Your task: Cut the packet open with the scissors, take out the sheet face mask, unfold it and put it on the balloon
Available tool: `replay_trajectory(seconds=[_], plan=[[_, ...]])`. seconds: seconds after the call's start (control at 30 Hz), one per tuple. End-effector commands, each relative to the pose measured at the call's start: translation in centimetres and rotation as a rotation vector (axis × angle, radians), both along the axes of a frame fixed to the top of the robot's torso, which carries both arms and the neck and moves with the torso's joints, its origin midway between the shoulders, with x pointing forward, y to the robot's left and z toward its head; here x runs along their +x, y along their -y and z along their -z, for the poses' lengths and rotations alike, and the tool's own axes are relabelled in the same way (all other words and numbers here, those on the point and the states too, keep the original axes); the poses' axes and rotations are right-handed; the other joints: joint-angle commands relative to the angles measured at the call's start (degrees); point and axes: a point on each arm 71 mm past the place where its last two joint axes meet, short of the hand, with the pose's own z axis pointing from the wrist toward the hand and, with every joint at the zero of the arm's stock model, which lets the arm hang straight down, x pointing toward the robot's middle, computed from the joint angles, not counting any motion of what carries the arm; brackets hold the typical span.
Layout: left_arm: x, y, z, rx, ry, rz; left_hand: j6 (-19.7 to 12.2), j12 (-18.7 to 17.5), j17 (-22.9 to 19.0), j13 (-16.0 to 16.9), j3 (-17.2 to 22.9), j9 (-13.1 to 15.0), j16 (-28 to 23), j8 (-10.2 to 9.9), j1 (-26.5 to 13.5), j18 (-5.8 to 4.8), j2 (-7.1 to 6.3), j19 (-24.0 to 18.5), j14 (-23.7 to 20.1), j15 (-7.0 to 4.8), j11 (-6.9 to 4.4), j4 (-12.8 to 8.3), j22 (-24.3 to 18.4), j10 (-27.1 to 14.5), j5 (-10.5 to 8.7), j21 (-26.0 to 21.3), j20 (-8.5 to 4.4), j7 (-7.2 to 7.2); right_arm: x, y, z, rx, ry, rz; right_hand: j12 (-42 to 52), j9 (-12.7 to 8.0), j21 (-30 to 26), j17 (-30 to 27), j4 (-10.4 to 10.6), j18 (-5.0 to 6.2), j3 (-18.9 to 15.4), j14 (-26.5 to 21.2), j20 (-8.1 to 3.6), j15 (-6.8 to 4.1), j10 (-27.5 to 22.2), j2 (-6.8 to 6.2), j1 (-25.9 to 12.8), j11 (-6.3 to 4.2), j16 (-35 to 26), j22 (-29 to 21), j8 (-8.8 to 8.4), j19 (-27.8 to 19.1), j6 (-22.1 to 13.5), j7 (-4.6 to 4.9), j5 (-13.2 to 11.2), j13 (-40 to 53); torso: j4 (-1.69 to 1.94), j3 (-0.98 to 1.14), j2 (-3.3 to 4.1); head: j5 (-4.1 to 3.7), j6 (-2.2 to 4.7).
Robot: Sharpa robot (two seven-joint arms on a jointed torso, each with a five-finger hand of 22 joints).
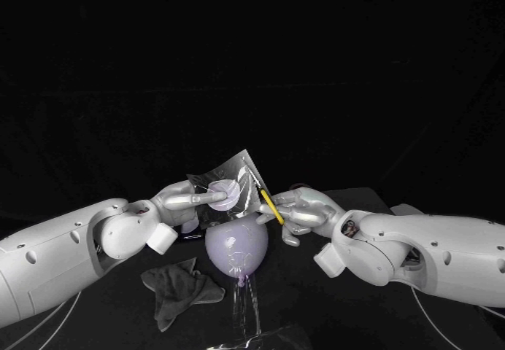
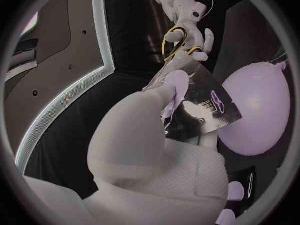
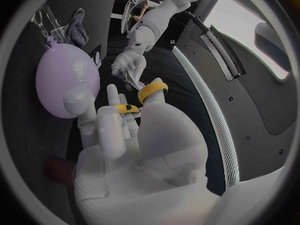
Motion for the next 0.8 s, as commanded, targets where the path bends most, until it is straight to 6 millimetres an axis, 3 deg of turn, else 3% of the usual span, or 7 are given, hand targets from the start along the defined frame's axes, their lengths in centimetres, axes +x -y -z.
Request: replay_trajectory(seconds=[0.03, 0.8], plan=[[-0.3, 0.3, 0.2, 0.022, 0.007, 0.038, -0.2, 0.3, 0.1, 0.0, 0.0, 5.3, 0.4, 0.3, 0.0, 0.59, 0.47, 0.4, 0.5, -0.09, -0.32, -0.5, 0.0, 0.5, 0.18, 0.3, -0.14, 0.08, 0.2, -0.2, -0.7, 0.016, 0.036, -0.020, 0.2, 0.0, -0.4, 0.0, 0.0, 1.12, -1.4, 0.0, -0.01, 0.17, -0.2, 0.23, -0.2, -0.22, -0.3, 0.1, -0.09, -0.3, -0.5, 0.55, 0.1, -0.1, -0.01, -0.02, 0.02, 0.05, 0.11], [0.0, -0.5, 0.3, 0.032, 0.006, 0.023, -0.2, 0.3, 0.1, 0.0, 0.0, 5.4, 0.4, 0.3, 0.0, 0.58, 0.51, 0.4, 0.5, -0.11, -0.33, -0.6, 0.0, 0.6, 0.18, 0.3, -0.17, 0.07, 0.6, 0.9, -1.2, -0.004, 0.046, -0.006, 0.2, 0.0, -0.4, 0.0, -0.1, 1.13, -1.5, 0.0, -0.08, 0.06, -0.2, 0.39, -0.1, -0.40, -0.3, 0.0, 0.20, -0.3, -0.1, 0.26, 0.1, -0.4, 0.01, -0.03, 0.00, -0.02, 0.10]])
